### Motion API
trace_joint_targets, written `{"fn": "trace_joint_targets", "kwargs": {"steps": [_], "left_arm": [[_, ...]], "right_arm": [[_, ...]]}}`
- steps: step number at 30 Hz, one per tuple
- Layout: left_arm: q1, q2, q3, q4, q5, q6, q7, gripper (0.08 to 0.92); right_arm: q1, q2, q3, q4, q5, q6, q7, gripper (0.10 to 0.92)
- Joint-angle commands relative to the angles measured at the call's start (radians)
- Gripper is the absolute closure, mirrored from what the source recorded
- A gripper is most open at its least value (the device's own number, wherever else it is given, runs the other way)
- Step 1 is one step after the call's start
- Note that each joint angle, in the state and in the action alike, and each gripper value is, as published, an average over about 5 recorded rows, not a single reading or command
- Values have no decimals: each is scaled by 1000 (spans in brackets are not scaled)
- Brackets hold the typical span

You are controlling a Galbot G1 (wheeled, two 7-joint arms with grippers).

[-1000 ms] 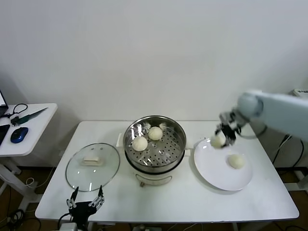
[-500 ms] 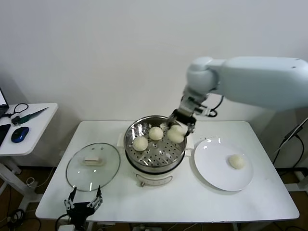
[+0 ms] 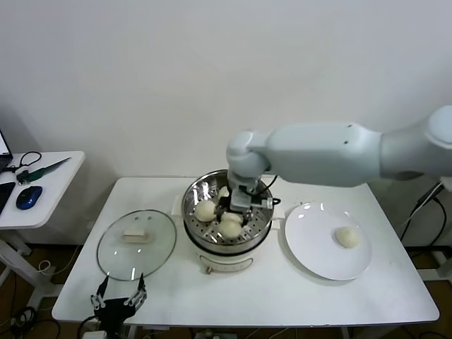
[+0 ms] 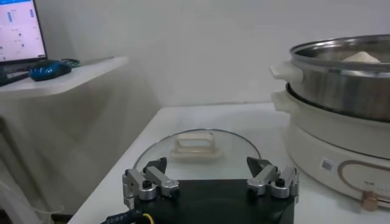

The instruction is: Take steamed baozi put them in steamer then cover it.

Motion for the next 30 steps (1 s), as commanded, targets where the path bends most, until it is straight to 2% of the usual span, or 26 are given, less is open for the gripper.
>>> {"fn": "trace_joint_targets", "kwargs": {"steps": [1, 5, 10, 14, 17, 20, 25, 30], "left_arm": [[-1, 0, 1, 2, -6, 2, -1, 177], [0, 0, 2, 1, -6, 3, -2, 177], [3, -1, 3, -4, -2, 5, 0, 177], [6, -1, 5, -8, -1, 4, 2, 177], [7, 1, 6, -8, -3, 2, 2, 177], [4, 1, 5, -8, -7, 2, 2, 177], [-1, 1, 6, -7, -12, 5, 4, 177], [3, 0, 7, -6, -7, 8, 9, 177]], "right_arm": [[-113, 58, 9, -96, -83, 40, 47, 361], [-86, 52, 8, -94, -40, 42, 43, 318], [40, 12, 7, -96, 71, 55, 10, 218], [183, -77, -62, -137, 207, 55, -65, 204], [277, -192, -170, -193, 343, -4, -146, 203], [327, -332, -271, -200, 417, -151, -172, 202], [233, -581, -294, -171, 404, -390, -137, 203], [-5, -709, -107, -207, 301, -464, -112, 203]]}}
